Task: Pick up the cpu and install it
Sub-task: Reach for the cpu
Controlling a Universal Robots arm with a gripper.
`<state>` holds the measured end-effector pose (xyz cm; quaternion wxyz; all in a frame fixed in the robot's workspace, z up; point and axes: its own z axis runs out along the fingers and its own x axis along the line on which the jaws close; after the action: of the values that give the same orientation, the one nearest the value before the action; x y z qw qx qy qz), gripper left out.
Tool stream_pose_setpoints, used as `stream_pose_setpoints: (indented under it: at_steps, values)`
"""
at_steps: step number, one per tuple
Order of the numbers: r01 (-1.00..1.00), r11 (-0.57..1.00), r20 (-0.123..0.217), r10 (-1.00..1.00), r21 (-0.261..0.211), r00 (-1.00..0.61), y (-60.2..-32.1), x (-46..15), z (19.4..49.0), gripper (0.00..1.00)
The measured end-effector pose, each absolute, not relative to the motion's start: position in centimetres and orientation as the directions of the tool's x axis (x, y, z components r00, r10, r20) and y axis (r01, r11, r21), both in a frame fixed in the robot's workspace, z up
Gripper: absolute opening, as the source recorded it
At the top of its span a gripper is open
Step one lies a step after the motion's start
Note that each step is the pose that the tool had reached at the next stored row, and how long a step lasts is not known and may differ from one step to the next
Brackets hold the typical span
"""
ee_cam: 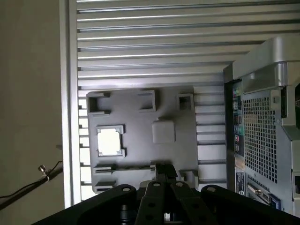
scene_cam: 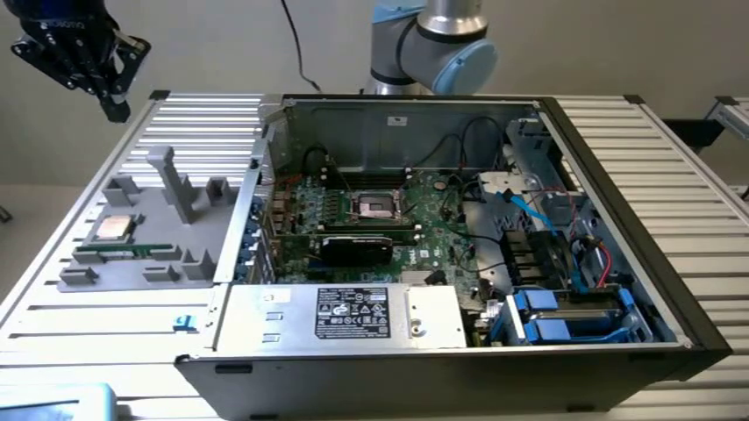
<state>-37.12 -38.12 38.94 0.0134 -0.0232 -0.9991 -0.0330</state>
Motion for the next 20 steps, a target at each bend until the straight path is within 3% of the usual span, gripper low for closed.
stream_pose_setpoints:
  at_steps: [20]
  values:
    - [0.027,0.998,0.029,0.025,0.065,-0.999,-38.1,-45.6,38.7,0.11]
